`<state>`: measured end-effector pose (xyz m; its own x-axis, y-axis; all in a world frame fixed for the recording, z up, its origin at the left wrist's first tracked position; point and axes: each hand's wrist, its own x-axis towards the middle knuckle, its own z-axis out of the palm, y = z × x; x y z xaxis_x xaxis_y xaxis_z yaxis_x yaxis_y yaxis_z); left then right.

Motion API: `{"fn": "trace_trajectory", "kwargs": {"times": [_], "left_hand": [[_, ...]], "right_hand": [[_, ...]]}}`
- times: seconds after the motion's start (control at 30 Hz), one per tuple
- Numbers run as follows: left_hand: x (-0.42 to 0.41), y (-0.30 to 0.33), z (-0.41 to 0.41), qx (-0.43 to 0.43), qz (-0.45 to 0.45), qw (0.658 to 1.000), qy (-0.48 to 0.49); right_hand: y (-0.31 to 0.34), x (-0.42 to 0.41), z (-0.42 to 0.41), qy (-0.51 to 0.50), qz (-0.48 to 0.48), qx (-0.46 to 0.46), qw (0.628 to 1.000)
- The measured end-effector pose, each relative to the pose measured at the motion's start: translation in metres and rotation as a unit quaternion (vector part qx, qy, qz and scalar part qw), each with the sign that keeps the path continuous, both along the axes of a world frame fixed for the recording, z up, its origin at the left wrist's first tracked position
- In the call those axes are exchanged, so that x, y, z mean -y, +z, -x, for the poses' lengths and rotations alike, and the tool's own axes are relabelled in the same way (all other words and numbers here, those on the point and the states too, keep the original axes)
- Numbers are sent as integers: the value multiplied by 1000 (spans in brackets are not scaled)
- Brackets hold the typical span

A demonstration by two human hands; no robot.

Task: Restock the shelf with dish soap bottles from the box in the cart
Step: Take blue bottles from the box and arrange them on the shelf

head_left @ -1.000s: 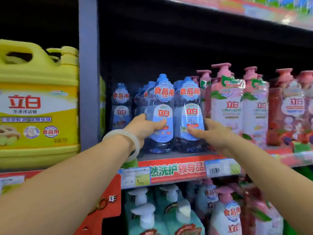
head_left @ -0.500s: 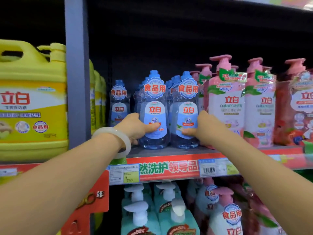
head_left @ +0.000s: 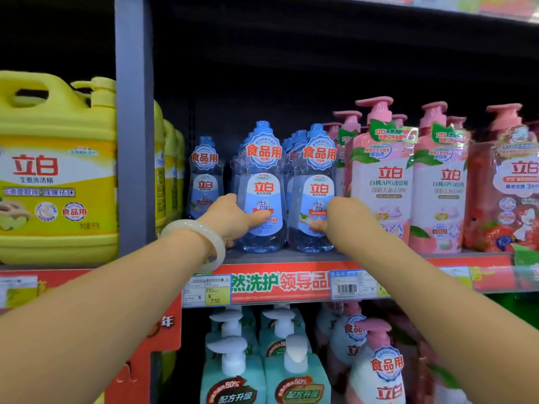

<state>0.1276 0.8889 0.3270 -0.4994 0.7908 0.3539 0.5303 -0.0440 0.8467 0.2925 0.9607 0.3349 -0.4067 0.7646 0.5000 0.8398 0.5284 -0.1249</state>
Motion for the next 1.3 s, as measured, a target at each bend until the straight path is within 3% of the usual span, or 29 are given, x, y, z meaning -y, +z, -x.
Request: {"fn": "trace_trajectory", "kwargs": {"times": [0.37,0.6,0.67,0.73,0.83,0.97,1.13,1.3], "left_hand": [[15,4,-5,-5,34,999,19],[11,-1,-9,32,-4,999,34],[12,-1,-10,10,0,999,45],[15,-3,-12,-77,23,994,77],[28,-6,-20,-256,21,958,127],[64,-13,-33,-484,81,855,168],[125,-39,-28,-549,140,799,203],[200,-86,8,-518,273,775,239]], "right_hand": [[-12,9,-13,41,9,-41,998],[-15,10,-14,40,9,-47,998],[-15,12,-16,38,10,-48,998],[-14,17,-18,33,-8,-28,999],[-11,37,-14,52,-68,2,996],[-18,75,14,152,-107,25,982],[-45,116,49,242,-116,57,962],[-79,158,84,257,-132,117,950]]}}
